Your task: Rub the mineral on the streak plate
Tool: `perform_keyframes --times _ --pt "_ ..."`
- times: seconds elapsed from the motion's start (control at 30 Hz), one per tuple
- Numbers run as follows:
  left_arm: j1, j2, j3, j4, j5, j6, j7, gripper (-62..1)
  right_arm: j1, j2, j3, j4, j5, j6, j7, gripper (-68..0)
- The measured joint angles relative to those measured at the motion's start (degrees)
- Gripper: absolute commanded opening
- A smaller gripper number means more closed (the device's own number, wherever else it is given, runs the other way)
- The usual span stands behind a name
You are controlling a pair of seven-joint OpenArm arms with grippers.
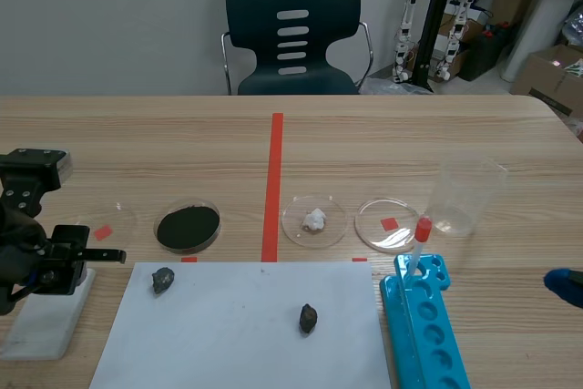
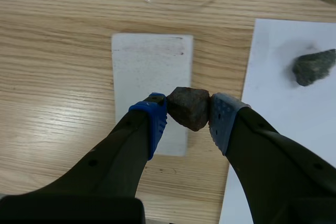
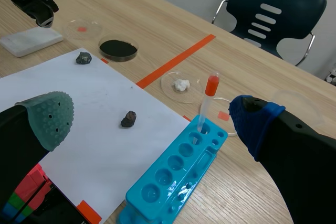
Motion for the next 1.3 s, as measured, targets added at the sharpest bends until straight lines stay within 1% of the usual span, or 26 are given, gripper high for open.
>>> perform_keyframes --times 0.13,0.23,0.3,0.47,0.5,0.93,1.0,1.07,1.2,1.3 --pt "-2.9 0.0 0.0 -4.6 -0.3 -0.3 1.3 -52.4 0.0 0.0 0.0 0.0 0.0 0.0 0.0 -5.4" --pt "-4.5 0.1 0.0 -7.2 -0.3 -1.4 1.4 -52.4 0.0 0.0 0.0 0.0 0.0 0.0 0.0 -5.4" --pt "-5.6 0.3 -0.1 -9.1 -0.4 -3.0 1.6 -52.4 0.0 0.0 0.0 0.0 0.0 0.0 0.0 -5.4" --pt "-7.7 1.6 -0.2 -13.3 -0.8 -3.4 1.3 -52.4 0.0 0.0 0.0 0.0 0.0 0.0 0.0 -5.4" --pt "-8.0 1.7 -0.2 -13.9 -0.8 -4.1 1.2 -52.4 0.0 0.0 0.0 0.0 0.0 0.0 0.0 -5.4" --pt "-9.1 1.9 -0.2 -18.9 -0.9 -4.9 -1.9 -52.4 0.0 0.0 0.0 0.0 0.0 0.0 0.0 -5.4" --pt "-9.5 1.8 -0.5 -19.7 -1.5 -5.9 -1.6 -52.4 0.0 0.0 0.0 0.0 0.0 0.0 0.0 -5.4" --pt "-9.9 1.8 -0.7 -20.1 -1.9 -6.0 -1.2 -52.4 0.0 0.0 0.0 0.0 0.0 0.0 0.0 -5.4" --pt "-9.9 1.8 -0.7 -20.2 -1.9 -7.3 -1.2 -52.4 0.0 0.0 0.0 0.0 0.0 0.0 0.0 -5.4" --pt "-9.9 1.5 -0.7 -20.2 -3.0 -8.4 -1.2 -52.4 0.0 0.0 0.0 0.0 0.0 0.0 0.0 -5.4"
